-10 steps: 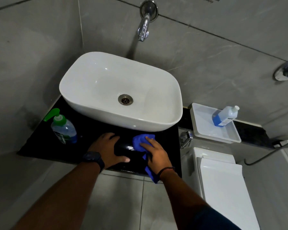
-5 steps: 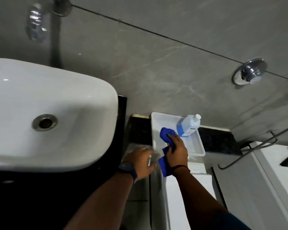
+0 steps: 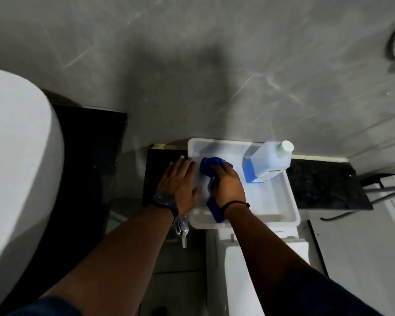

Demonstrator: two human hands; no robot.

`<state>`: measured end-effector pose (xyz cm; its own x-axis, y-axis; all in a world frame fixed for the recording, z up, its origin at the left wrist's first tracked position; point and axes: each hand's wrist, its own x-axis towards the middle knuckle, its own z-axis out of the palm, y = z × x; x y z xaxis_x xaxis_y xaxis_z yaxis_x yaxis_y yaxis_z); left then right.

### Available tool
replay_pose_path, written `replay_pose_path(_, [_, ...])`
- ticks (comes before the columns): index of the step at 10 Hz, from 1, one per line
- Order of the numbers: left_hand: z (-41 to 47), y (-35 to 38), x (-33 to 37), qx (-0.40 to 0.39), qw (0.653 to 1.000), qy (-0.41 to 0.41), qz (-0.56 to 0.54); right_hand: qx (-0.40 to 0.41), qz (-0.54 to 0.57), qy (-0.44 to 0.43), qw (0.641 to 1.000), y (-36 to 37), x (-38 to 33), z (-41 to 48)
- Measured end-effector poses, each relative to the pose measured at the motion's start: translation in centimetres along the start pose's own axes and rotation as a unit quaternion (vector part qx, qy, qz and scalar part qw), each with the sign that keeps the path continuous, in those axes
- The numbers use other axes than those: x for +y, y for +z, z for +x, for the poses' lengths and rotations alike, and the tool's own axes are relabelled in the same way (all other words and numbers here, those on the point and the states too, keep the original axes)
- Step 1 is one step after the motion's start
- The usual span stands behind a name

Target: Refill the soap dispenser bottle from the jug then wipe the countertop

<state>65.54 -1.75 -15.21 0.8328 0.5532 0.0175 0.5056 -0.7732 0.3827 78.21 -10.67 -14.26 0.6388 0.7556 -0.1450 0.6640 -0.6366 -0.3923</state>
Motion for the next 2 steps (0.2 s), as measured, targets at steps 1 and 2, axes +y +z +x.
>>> replay_pose_path(1, [-0.13, 1.21, -0.31, 0.003, 1.000, 0.013, -0.007, -0.035, -0.048, -0.002, 0.998, 1.61, 0.62, 0.09])
replay_pose_path(2, [0.08, 1.44, -0.75, 0.016, 0.999, 0.035, 0.001, -0.009, -0.047, -0.005, 0.999, 2.43, 0.92, 0.09])
